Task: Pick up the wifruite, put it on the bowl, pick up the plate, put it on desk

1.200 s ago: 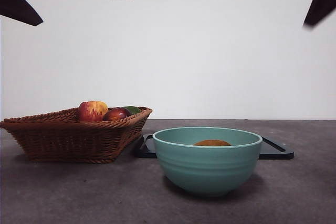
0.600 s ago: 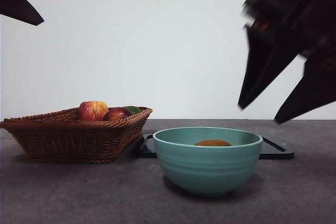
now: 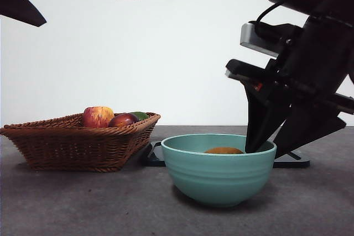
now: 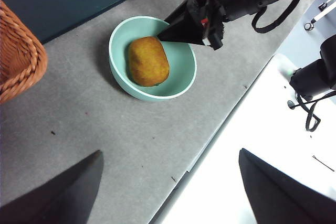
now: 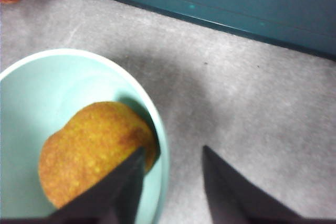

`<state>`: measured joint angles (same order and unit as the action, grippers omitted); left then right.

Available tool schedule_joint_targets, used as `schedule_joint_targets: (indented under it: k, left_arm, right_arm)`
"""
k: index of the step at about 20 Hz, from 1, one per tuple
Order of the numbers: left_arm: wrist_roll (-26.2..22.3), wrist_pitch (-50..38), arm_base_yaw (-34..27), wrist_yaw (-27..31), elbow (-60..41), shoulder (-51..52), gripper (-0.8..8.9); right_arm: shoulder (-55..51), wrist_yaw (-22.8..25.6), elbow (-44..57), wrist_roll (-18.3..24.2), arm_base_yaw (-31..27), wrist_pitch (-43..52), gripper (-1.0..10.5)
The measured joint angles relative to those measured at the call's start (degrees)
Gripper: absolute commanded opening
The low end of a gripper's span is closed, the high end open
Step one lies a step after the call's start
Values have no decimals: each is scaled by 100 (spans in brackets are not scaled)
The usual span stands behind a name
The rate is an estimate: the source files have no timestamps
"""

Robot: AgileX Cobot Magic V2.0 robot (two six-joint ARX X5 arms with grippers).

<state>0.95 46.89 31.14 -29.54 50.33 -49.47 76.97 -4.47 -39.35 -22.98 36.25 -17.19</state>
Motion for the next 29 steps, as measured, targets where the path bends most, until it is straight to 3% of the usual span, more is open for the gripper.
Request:
schedule_joint_targets:
  k: [7,14,20,24,29]
  left_arm:
    - [-2,0,0,0,0,0,407]
    - [-2,0,2,0,0,0,407]
    - [0,0,2,0,0,0,407]
    - [-2,0,2,0,0,0,406]
    - [-2,0,0,0,0,0,407]
  right_arm:
    - [55,0,0,0,59,85,10]
    - [55,-28,-76,0,61,44,10]
    - [55,31,-748,111,22,-256,10]
    - [120,31,-1241,269,-424,-280,10]
    - [949,37,-2107,525,-1032,-304,10]
